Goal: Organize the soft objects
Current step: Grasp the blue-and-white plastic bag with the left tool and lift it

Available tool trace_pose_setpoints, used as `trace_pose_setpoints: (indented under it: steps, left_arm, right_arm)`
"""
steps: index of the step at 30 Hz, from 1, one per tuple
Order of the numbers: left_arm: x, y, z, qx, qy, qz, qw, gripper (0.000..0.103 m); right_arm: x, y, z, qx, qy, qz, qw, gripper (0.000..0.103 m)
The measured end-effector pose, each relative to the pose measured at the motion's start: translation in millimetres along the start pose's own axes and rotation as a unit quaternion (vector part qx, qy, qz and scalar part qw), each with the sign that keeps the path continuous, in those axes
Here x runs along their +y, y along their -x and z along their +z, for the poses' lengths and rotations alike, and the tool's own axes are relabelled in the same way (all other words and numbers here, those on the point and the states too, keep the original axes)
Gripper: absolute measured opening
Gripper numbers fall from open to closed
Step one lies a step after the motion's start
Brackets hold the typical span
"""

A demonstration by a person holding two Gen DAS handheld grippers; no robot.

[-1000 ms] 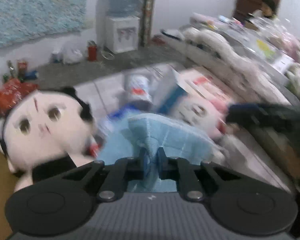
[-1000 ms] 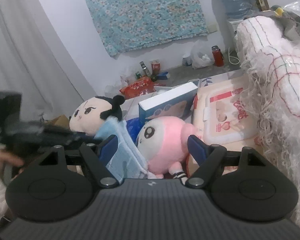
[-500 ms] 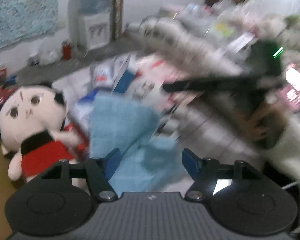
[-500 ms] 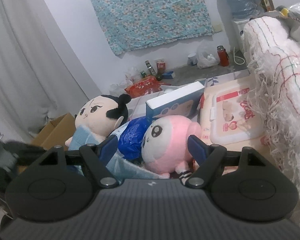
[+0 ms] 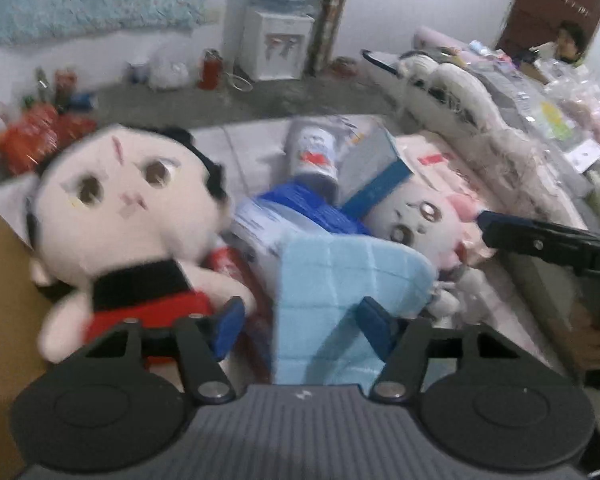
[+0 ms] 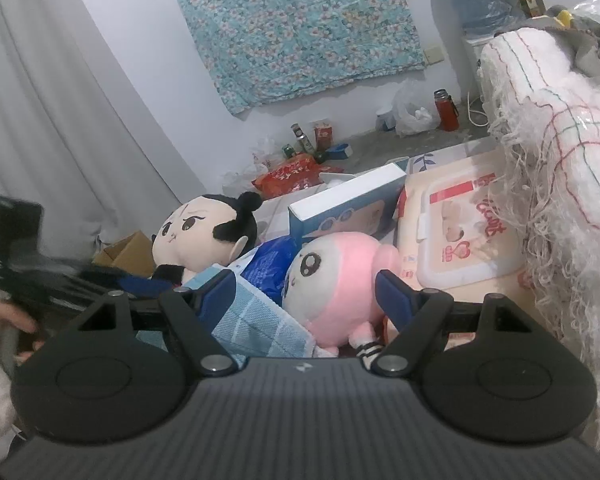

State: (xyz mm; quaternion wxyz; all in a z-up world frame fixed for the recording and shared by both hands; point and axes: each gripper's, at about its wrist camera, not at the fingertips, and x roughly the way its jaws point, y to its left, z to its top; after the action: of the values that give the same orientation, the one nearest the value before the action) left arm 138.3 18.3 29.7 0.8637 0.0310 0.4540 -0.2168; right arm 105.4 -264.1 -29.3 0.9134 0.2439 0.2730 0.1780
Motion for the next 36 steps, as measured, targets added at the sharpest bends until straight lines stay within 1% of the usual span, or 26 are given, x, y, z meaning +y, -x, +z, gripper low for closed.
trace_pose_setpoints:
  steps: [2, 3, 4, 6, 8, 9, 10, 12, 13, 14, 16, 18, 20, 22, 24, 25, 26, 27, 28, 29, 30, 31, 33, 34, 35, 36]
  left_arm:
    - [1, -3, -5, 0.003, 0.011, -0.045, 0.9989, 0.056]
    - [-3, 0, -8, -0.002, 0.009, -0.061, 0.9981, 0.056]
    - [-9, 5, -12, -0.009, -0.007, -0.074, 0.9972, 0.056]
    - [-22, 17, -21, -0.008, -0.052, -0.094, 0.9941, 0.056]
    - [-36, 23, -35, 0.021, -0.090, -0.131, 0.9870, 0.055]
    - [-44, 23, -43, 0.042, -0.111, -0.147, 0.9821, 0.056]
    - [-53, 25, -54, 0.065, -0.137, -0.147, 0.9774, 0.057]
    - [-63, 28, -71, 0.095, -0.180, -0.121, 0.9715, 0.059]
    - [-67, 29, -78, 0.107, -0.194, -0.106, 0.9694, 0.059]
    - [-68, 31, -82, 0.113, -0.198, -0.098, 0.9686, 0.059]
    - [-65, 40, -84, 0.115, -0.191, -0.098, 0.9698, 0.059]
    - [-57, 51, -75, 0.086, -0.169, -0.098, 0.9770, 0.061]
    - [-46, 59, -58, 0.039, -0.135, -0.079, 0.9869, 0.070]
    - [-40, 56, -37, -0.012, -0.092, -0.032, 0.9951, 0.074]
    - [-38, 43, -18, -0.044, -0.064, 0.015, 0.9969, 0.074]
    - [-43, 34, -11, -0.055, -0.078, 0.036, 0.9948, 0.075]
    - [-51, 24, -4, -0.060, -0.119, 0.055, 0.9895, 0.080]
    - [-61, 12, 1, -0.059, -0.172, 0.072, 0.9807, 0.085]
    - [-68, -1, 6, -0.054, -0.218, 0.080, 0.9712, 0.093]
    - [-72, -15, 11, -0.040, -0.258, 0.078, 0.9621, 0.093]
    - [-73, -28, 14, -0.031, -0.284, 0.077, 0.9553, 0.093]
    - [-72, -39, 20, -0.022, -0.297, 0.078, 0.9513, 0.093]
    - [-71, -53, 30, -0.004, -0.309, 0.068, 0.9485, 0.097]
    - [-68, -59, 36, 0.007, -0.306, 0.060, 0.9501, 0.100]
    - [-63, -70, 41, 0.028, -0.299, 0.040, 0.9529, 0.100]
    - [-60, -73, 43, 0.041, -0.287, 0.030, 0.9565, 0.100]
  right_arm:
    - [-1, 0, 0, 0.000, -0.003, 0.000, 1.000, 0.077]
    - [-2, 0, 0, 0.000, -0.004, -0.001, 1.000, 0.077]
    - [-2, 0, -1, 0.001, -0.006, -0.001, 1.000, 0.077]
    - [-4, 0, -1, 0.000, -0.012, 0.000, 1.000, 0.077]
    - [-5, 0, 0, -0.001, -0.017, 0.003, 1.000, 0.077]
    - [-4, 0, -1, 0.000, -0.017, 0.004, 1.000, 0.077]
    - [-4, 0, -1, 0.000, -0.016, 0.003, 1.000, 0.077]
    - [-2, 0, -1, 0.002, -0.012, 0.004, 1.000, 0.077]
    - [-1, 0, -1, 0.001, -0.010, 0.005, 1.000, 0.077]
    - [1, -1, -2, 0.002, -0.008, 0.006, 1.000, 0.077]
    - [3, -1, -2, 0.003, -0.004, 0.008, 1.000, 0.077]
    - [4, -1, -2, 0.004, -0.002, 0.009, 1.000, 0.077]
    - [4, -1, -2, 0.002, -0.003, 0.005, 1.000, 0.077]
    - [3, -2, -3, 0.001, -0.004, -0.003, 1.000, 0.077]
    - [2, -3, -3, 0.003, -0.004, -0.009, 1.000, 0.077]
    - [2, -4, -4, 0.003, -0.003, -0.011, 1.000, 0.077]
    - [1, -4, -4, 0.003, -0.003, -0.012, 1.000, 0.077]
    - [1, -4, -4, 0.003, -0.002, -0.011, 1.000, 0.077]
    - [1, -4, -4, 0.004, 0.000, -0.010, 1.000, 0.077]
    - [0, -4, -4, 0.004, 0.000, -0.010, 1.000, 0.077]
    - [-1, -4, -4, 0.006, 0.000, -0.009, 1.000, 0.077]
    - [-2, -4, -4, 0.008, -0.001, -0.009, 1.000, 0.077]
    - [-5, -5, -5, 0.011, -0.005, -0.009, 1.000, 0.077]
    - [-6, -6, -5, 0.011, -0.008, -0.011, 1.000, 0.077]
    - [-7, -6, -5, 0.012, -0.009, -0.012, 1.000, 0.077]
    - [-8, -7, -5, 0.014, -0.010, -0.013, 1.000, 0.077]
